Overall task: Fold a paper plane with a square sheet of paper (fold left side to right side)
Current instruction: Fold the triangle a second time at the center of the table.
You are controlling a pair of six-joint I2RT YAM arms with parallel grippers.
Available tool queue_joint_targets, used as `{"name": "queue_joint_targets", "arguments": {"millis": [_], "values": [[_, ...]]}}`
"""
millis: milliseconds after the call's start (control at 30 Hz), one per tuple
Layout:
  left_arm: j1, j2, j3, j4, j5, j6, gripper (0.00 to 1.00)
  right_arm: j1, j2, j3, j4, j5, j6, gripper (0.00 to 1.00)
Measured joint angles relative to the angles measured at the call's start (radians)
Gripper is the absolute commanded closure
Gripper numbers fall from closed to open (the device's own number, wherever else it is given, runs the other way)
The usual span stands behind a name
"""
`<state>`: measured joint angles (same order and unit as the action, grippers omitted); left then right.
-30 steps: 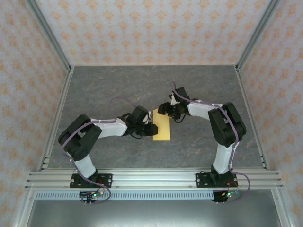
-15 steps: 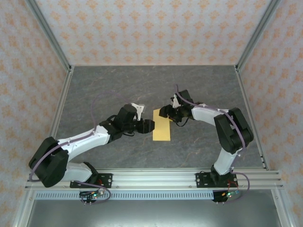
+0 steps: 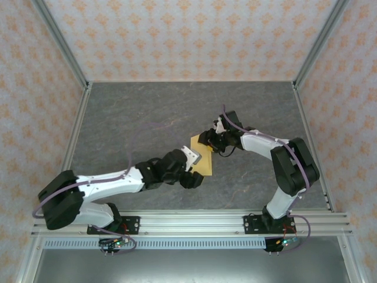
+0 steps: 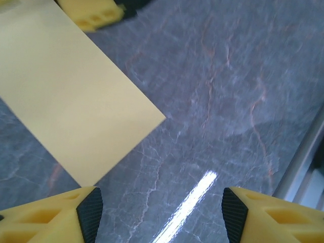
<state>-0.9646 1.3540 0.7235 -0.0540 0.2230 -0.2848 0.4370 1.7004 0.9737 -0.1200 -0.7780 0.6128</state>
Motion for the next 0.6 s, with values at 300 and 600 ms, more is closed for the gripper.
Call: {"name": "queue_joint_targets", "arguments": {"millis": [300,600], "values": [[-0.097,0.222,0.203,-0.076,-0.164,0.046,0.3,0.001,-0.001,0.0,-0.021,-0.005,0.032,0.55],[-0.148,0.407,0.369,-0.2,-0.333,0.071,0.35,0.008,-0.001,0.0,-0.022,-0.005,0.049,0.55]]}}
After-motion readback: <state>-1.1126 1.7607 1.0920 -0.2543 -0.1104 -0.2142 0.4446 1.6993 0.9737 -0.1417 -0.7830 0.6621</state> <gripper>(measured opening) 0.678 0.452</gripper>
